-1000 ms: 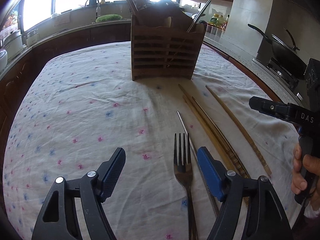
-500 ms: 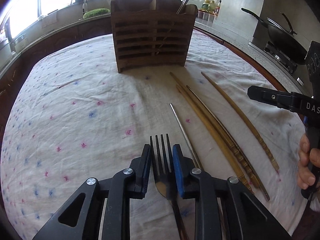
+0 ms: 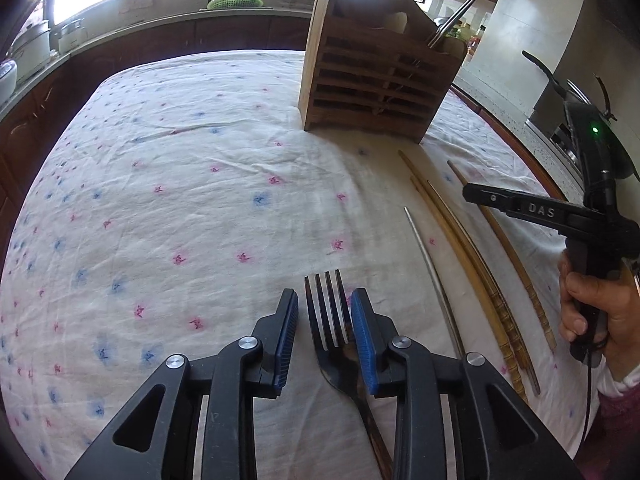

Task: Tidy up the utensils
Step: 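Grasp the metal fork with the left gripper while the right grasps a wooden chopstick, then lift the fork and chopstick and lower them into the wooden holder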

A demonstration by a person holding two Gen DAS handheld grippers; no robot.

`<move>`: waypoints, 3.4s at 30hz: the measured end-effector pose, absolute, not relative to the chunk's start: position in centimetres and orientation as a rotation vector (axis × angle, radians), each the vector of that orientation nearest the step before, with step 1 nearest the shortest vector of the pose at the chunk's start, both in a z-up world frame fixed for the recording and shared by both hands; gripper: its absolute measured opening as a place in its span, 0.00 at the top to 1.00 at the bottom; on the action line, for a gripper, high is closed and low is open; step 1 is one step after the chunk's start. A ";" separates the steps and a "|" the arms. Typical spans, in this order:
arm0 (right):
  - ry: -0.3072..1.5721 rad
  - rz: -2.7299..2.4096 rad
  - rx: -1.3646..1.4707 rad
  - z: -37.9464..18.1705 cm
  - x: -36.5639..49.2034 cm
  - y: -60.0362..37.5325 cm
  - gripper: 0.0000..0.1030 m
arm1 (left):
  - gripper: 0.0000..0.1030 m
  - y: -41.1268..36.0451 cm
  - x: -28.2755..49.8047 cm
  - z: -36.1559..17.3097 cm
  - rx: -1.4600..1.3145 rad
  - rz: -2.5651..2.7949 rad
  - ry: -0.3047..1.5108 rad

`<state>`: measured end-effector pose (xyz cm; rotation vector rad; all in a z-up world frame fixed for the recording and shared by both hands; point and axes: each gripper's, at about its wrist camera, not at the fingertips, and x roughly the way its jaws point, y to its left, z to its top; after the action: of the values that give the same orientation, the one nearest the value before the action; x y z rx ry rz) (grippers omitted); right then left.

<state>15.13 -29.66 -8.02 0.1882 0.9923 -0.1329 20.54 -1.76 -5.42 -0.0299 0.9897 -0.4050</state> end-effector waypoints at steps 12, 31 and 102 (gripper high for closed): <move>1.011 -0.172 0.114 -8.8 17.0 -29.5 0.94 | 0.85 -1.3 20.2 -5.2 -0.030 -0.381 0.950; 0.734 -0.049 0.252 2.3 9.7 -28.5 0.95 | 0.99 3.3 14.3 2.9 -0.126 -0.360 0.731; 0.502 -0.097 0.268 6.0 22.2 -32.4 0.94 | 0.96 -6.8 30.2 6.1 0.016 -0.231 0.447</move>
<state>22.24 -32.40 6.01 0.2678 0.5018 -0.0971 30.17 -6.76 6.05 0.0158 0.4473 -0.2311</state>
